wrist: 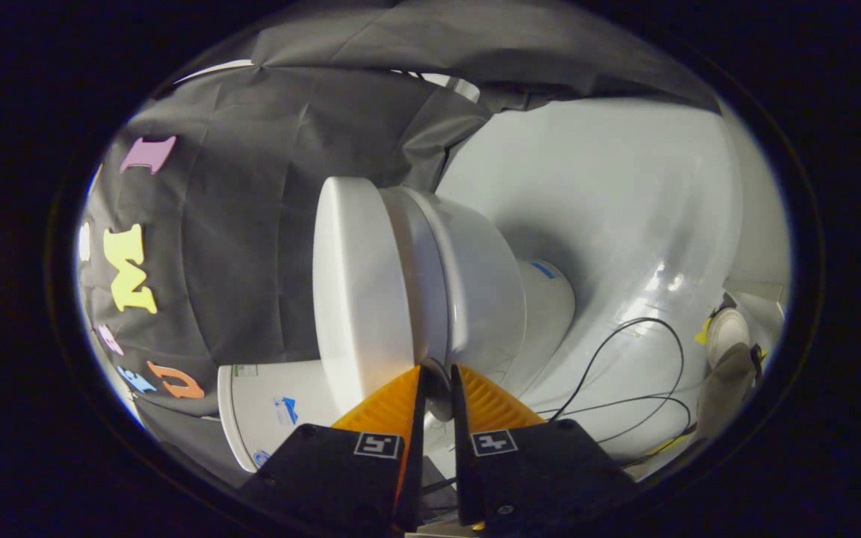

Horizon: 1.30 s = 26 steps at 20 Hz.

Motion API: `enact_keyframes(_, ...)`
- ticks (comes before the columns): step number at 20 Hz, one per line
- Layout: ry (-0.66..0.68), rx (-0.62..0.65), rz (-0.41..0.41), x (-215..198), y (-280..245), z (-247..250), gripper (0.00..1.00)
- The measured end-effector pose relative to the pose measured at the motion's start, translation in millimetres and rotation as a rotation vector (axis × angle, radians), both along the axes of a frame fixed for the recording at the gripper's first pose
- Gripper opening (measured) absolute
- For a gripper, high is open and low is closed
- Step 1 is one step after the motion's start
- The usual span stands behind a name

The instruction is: Open the toilet lid.

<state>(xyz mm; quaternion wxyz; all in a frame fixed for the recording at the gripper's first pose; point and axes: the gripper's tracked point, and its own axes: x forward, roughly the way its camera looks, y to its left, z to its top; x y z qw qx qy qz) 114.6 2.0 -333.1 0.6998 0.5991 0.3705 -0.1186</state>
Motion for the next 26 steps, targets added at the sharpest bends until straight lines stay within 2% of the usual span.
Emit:
enact_keyframes(3,0.004,-0.010,0.009,1,3,7,0.14)
enact_keyframes(5,0.001,-0.015,0.009,1,3,12,0.13)
enact_keyframes(21,-0.119,-0.134,0.065,11,22,79,0.14)
enact_keyframes(26,-0.141,-0.197,0.113,11,32,97,0.14)
